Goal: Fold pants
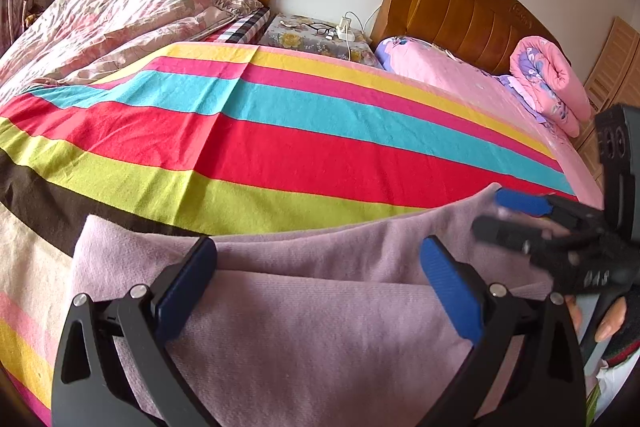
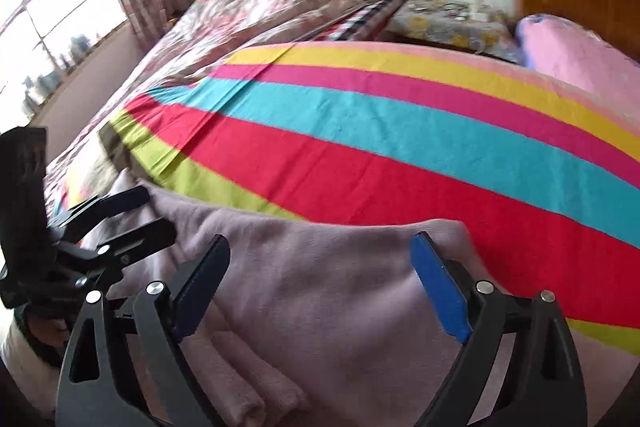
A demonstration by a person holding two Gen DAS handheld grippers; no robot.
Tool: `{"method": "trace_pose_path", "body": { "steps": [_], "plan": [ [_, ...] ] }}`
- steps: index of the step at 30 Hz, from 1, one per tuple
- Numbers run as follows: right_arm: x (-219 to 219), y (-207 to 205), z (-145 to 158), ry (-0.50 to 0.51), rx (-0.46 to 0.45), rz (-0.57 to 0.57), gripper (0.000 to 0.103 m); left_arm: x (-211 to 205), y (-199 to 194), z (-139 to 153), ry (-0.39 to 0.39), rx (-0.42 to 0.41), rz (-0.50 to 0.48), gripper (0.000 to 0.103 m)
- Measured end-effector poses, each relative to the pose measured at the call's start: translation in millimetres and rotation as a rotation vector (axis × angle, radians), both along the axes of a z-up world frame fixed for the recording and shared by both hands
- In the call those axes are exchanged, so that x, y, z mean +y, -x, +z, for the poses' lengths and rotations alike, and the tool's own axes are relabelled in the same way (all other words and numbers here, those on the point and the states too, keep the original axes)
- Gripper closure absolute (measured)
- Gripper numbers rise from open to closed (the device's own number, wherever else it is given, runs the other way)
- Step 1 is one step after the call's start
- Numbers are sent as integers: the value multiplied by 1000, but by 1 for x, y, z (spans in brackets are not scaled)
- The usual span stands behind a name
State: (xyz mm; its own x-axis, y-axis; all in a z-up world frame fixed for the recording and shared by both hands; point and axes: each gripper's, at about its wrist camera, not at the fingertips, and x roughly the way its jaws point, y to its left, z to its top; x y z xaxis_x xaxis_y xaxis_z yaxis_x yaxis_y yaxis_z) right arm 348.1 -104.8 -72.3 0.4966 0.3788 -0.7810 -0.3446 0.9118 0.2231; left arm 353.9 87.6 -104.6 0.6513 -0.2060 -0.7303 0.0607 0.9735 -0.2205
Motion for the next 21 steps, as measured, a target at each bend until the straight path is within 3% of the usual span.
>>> {"method": "trace_pose_path", "body": {
  "steps": [3, 6, 8, 11, 14, 21],
  "plan": [
    [-14, 11, 2, -57, 22, 3, 14, -1, -1, 0, -4, 2, 0, 1],
    [-24, 15, -19, 85, 85, -16, 14, -1, -1, -1, -7, 5, 0, 1],
    [-38, 21, -14, 63, 56, -37, 14, -1, -1, -1, -7, 4, 0, 1],
    [-69, 32, 3, 35, 25, -168, 14, -2, -2, -1, -12, 6, 0, 1],
    [-92, 57, 16, -11, 1, -198, 14, -3, -2, -2, -24, 9, 1, 1],
    [-124, 99, -12, 146, 104, -254, 14, -9, -4, -4, -72, 24, 2, 1]
  ]
}}
